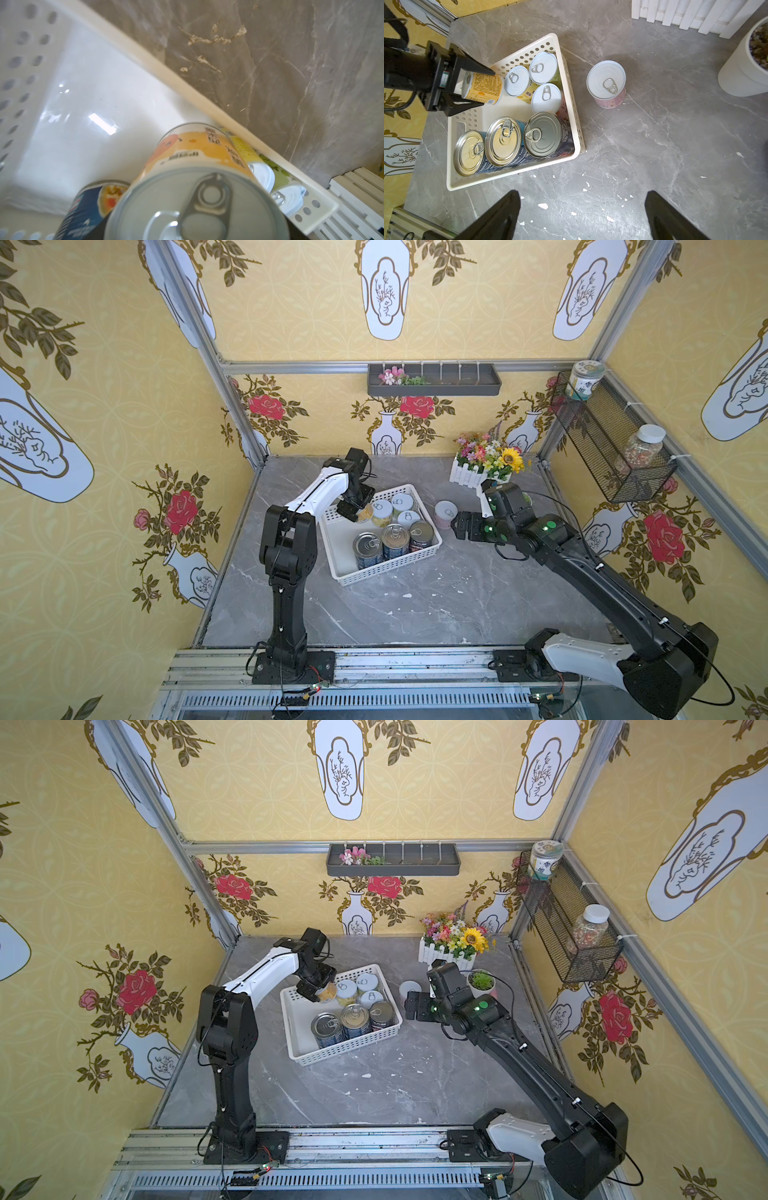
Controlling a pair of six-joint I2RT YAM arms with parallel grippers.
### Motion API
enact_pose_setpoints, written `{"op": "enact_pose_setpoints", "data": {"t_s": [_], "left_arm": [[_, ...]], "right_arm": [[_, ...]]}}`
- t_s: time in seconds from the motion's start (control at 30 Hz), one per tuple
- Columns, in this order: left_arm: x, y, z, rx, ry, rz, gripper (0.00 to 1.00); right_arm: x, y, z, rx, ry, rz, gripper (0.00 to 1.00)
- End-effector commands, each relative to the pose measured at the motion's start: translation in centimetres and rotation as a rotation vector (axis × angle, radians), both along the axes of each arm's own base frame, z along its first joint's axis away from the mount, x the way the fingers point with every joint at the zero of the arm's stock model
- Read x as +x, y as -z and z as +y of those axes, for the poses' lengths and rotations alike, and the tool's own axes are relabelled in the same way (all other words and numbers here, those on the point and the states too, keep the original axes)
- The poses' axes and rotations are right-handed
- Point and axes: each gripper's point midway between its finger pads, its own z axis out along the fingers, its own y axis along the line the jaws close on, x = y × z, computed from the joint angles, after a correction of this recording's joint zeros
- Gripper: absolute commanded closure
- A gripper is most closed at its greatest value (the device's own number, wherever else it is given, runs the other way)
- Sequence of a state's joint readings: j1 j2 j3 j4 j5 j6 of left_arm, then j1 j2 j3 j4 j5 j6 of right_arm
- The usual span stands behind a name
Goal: Put the canned food in the basket
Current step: Place the canned food in the basket.
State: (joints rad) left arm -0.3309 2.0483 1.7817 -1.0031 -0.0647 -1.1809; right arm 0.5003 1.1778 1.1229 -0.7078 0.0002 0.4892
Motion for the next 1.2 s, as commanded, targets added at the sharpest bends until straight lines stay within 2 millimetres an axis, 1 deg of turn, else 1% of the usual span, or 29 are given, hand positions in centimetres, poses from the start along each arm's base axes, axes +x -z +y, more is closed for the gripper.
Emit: {"op": "enact_pose_setpoints", "data": {"t_s": [0.0,0.07,0.13,0.23,0.33,0.4,0.5,0.77,0.87,0.93,1.07,1.17], "left_arm": [[-1.1,-1.9,2.4,0.100,-0.001,-0.015,0.49],[-1.6,-2.7,3.4,0.127,-0.002,-0.023,0.49],[-2.1,-2.8,4.2,0.154,-0.002,-0.020,0.49],[-2.7,-1.7,5.1,0.174,0.005,0.008,0.49],[-3.2,0.1,5.5,0.197,0.006,0.045,0.49],[-3.2,1.5,5.3,0.192,0.024,0.065,0.49],[-3.1,2.7,5.0,0.188,0.033,0.089,0.49],[-2.3,5.2,5.0,0.208,0.043,0.109,0.49],[-2.0,5.9,5.0,0.210,0.049,0.106,0.48],[-1.7,6.1,5.0,0.217,0.054,0.097,0.46],[-1.3,5.9,5.5,0.249,0.052,0.075,0.39],[-1.0,5.9,5.5,0.250,0.065,0.045,0.34]], "right_arm": [[0.4,-0.4,0.1,-0.001,-0.007,-0.023,0.03],[0.4,-0.4,0.1,0.000,-0.007,-0.025,0.03],[0.5,-0.3,0.1,-0.002,-0.005,-0.023,0.03],[0.5,-0.1,0.2,-0.005,-0.006,-0.019,0.03],[0.5,0.0,0.2,-0.006,-0.006,-0.015,0.03],[0.6,0.1,0.2,-0.007,-0.004,-0.012,0.03],[0.6,0.2,0.2,-0.009,-0.003,-0.012,0.03],[0.6,0.0,0.2,-0.007,-0.008,-0.015,0.03],[0.6,0.0,0.3,-0.006,-0.008,-0.013,0.03],[0.5,0.0,0.3,-0.006,-0.008,-0.013,0.03],[0.6,0.0,0.3,-0.007,-0.008,-0.013,0.03],[0.6,0.1,0.3,-0.008,-0.010,-0.012,0.03]]}}
